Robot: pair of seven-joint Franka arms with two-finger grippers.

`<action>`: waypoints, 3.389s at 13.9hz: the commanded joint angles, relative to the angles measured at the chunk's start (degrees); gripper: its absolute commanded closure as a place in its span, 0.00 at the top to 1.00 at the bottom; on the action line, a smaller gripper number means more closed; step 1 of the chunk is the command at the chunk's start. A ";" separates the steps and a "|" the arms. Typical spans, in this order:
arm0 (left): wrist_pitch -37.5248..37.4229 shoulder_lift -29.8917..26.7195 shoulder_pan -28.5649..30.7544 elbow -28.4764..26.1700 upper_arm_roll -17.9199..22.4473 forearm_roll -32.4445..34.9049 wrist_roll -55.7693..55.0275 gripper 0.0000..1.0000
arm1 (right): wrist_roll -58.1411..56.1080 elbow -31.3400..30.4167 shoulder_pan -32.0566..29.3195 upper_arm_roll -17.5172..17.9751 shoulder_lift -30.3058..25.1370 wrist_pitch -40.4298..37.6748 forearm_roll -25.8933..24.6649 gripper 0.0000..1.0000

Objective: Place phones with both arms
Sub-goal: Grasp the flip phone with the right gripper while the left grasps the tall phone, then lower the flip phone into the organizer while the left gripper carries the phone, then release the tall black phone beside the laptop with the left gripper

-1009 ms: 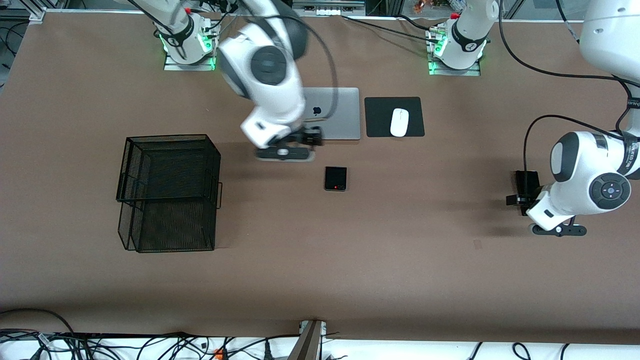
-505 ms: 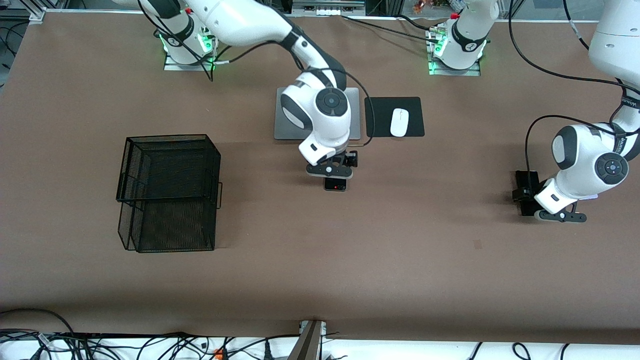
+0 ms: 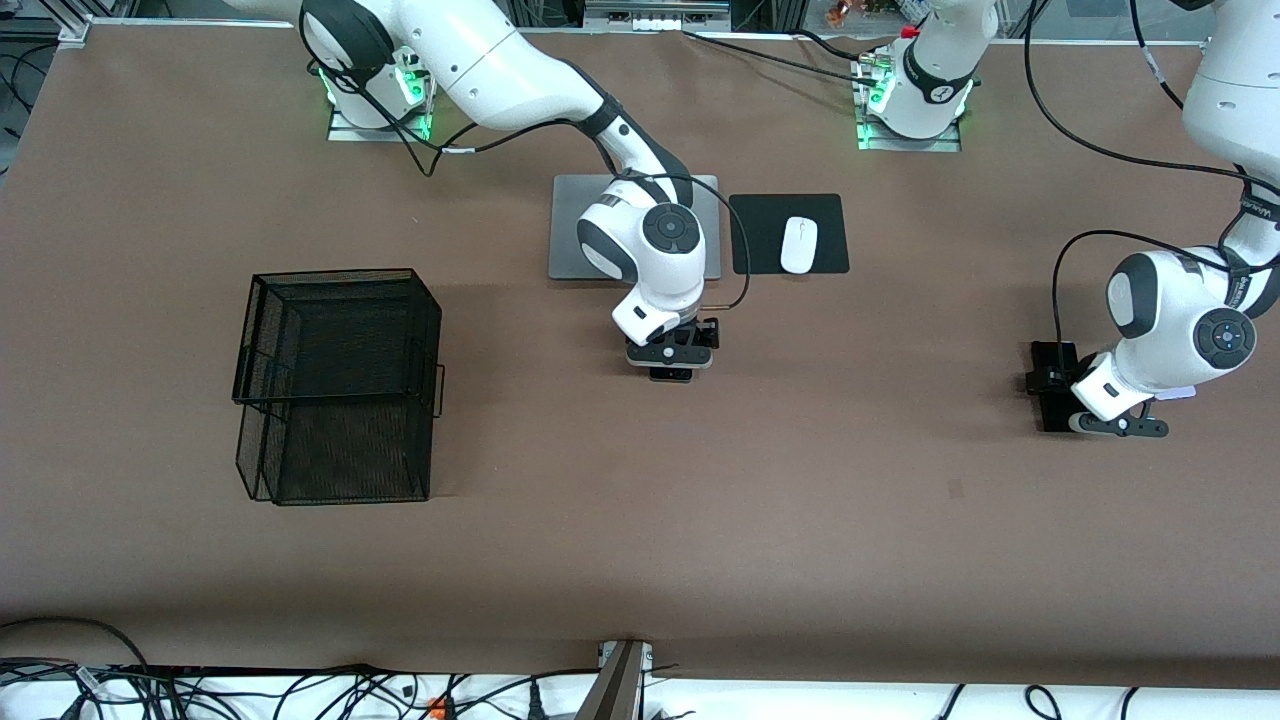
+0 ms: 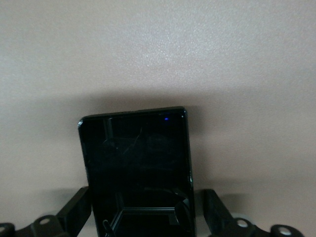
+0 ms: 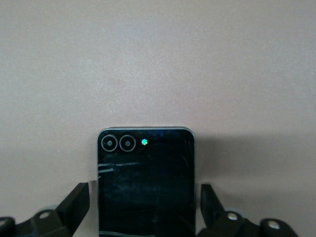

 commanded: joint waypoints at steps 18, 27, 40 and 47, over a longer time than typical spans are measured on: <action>-35.55 -3.13 -4.06 23.10 -21.29 -3.01 -8.11 0.28 | -44.48 -39.45 -19.45 -11.55 -50.59 -19.12 6.74 0.00; -18.90 10.91 -38.42 33.75 -20.78 -2.22 -48.19 0.29 | -72.19 -56.15 -21.20 -27.94 -46.63 1.93 16.56 0.00; -7.77 18.67 -50.66 32.26 -15.59 0.67 -59.73 1.00 | -69.50 -40.55 -23.41 -28.03 -44.32 -13.66 17.72 1.00; -31.99 3.31 -37.07 32.52 -15.94 0.86 -51.95 1.00 | -65.19 -29.87 -22.09 -27.76 -43.10 -26.45 17.20 1.00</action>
